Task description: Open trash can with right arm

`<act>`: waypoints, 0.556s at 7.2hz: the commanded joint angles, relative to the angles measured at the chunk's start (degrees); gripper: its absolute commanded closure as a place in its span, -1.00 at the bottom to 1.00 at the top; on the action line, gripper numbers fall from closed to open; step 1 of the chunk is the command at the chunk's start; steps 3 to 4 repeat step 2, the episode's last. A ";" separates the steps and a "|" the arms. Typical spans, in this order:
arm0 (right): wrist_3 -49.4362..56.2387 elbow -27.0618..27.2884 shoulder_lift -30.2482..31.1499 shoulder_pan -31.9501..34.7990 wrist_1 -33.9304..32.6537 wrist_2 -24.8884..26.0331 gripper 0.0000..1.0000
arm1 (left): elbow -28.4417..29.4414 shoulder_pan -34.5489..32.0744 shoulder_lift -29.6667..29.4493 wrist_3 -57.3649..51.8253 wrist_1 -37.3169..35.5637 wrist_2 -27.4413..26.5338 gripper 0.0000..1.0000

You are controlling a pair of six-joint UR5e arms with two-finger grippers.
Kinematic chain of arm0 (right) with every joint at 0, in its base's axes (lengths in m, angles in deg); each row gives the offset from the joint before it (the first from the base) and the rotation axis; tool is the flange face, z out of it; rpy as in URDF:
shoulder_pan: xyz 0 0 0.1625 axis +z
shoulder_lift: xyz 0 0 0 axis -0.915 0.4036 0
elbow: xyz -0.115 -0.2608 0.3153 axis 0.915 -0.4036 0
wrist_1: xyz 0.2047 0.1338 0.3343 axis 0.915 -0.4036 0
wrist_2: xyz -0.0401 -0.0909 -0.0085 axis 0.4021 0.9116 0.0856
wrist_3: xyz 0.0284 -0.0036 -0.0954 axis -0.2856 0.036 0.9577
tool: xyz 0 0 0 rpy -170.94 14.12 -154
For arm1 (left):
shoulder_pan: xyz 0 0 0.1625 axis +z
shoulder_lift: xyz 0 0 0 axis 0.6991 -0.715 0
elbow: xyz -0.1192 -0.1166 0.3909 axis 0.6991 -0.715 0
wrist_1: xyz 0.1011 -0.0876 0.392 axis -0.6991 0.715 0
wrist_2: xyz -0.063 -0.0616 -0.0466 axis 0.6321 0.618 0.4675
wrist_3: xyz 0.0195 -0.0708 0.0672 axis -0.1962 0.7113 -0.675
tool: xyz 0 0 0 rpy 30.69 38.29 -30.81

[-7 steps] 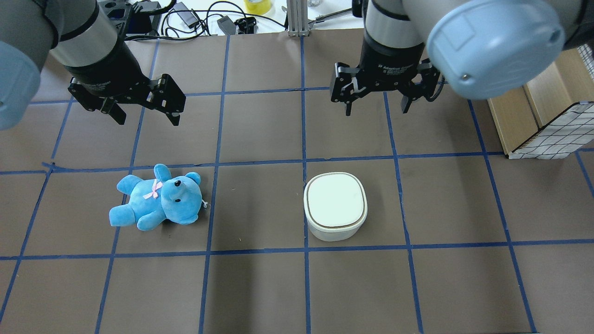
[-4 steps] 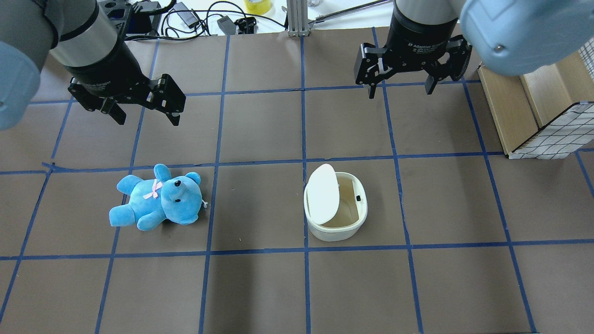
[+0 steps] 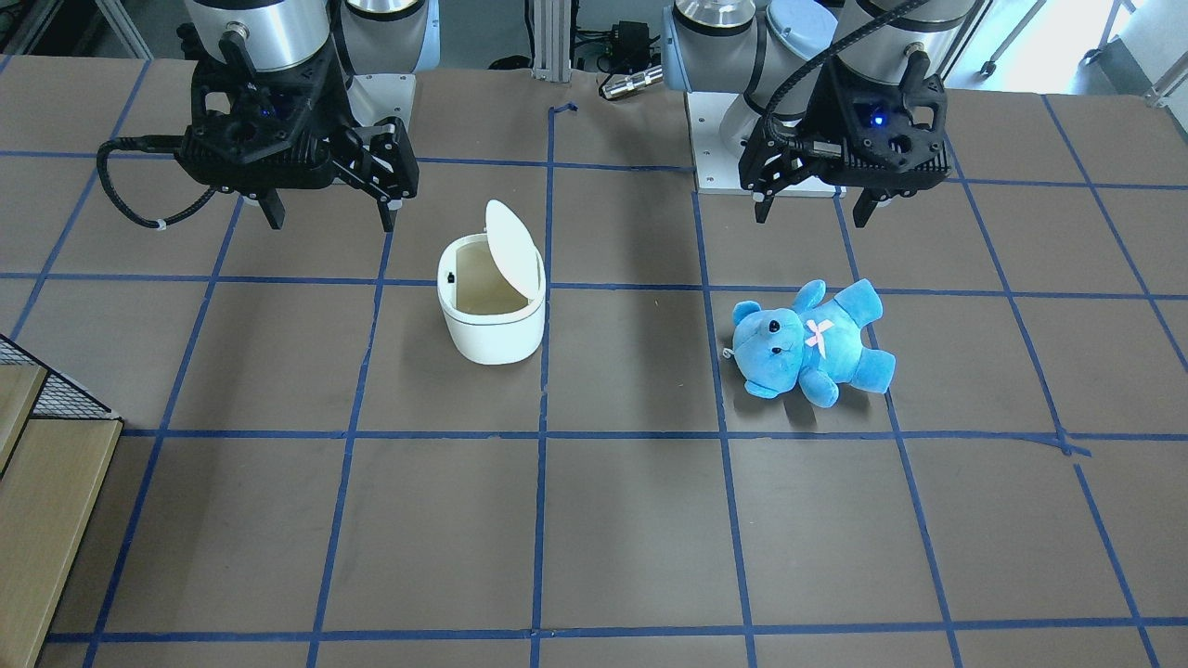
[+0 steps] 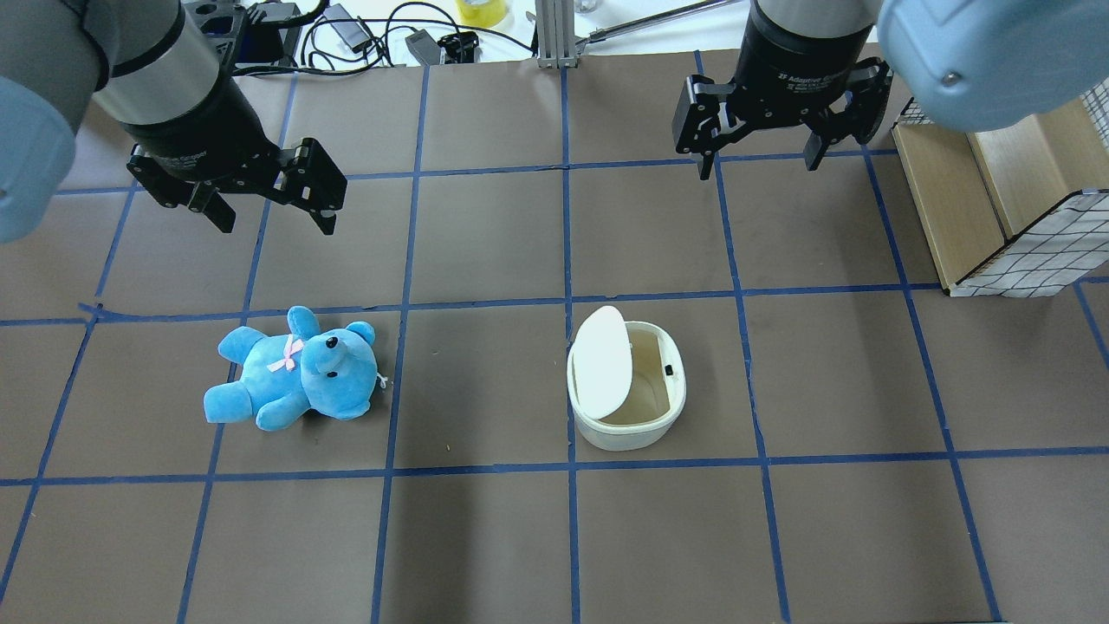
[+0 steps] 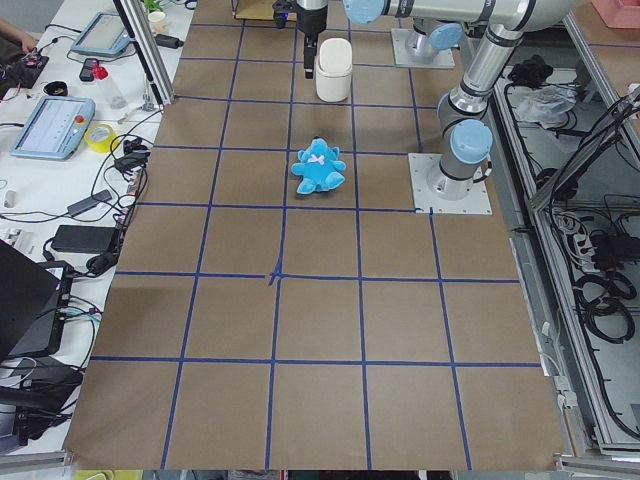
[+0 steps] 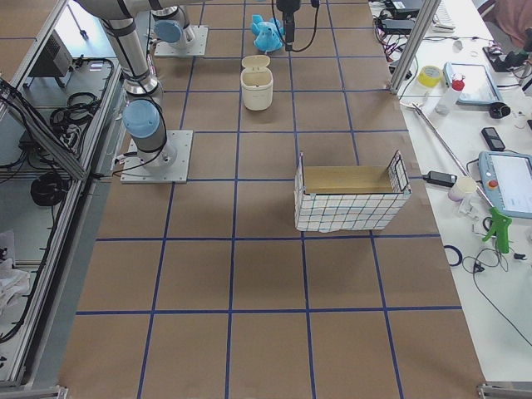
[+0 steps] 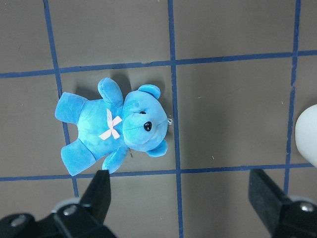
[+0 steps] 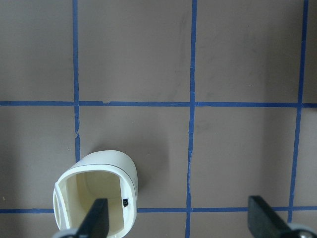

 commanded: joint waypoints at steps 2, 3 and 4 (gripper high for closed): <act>0.02 0.00 0.02 0.09 -0.10 0.04 -1.00 | 0.00 0.00 0.00 0.05 0.00 0.00 -1.00; 0.02 0.00 0.02 0.09 -0.10 0.04 -1.00 | 0.00 0.00 0.00 0.05 0.00 0.00 -1.00; 0.02 0.00 0.02 0.09 -0.10 0.04 -1.00 | 0.00 0.00 0.00 0.05 0.00 0.00 -1.00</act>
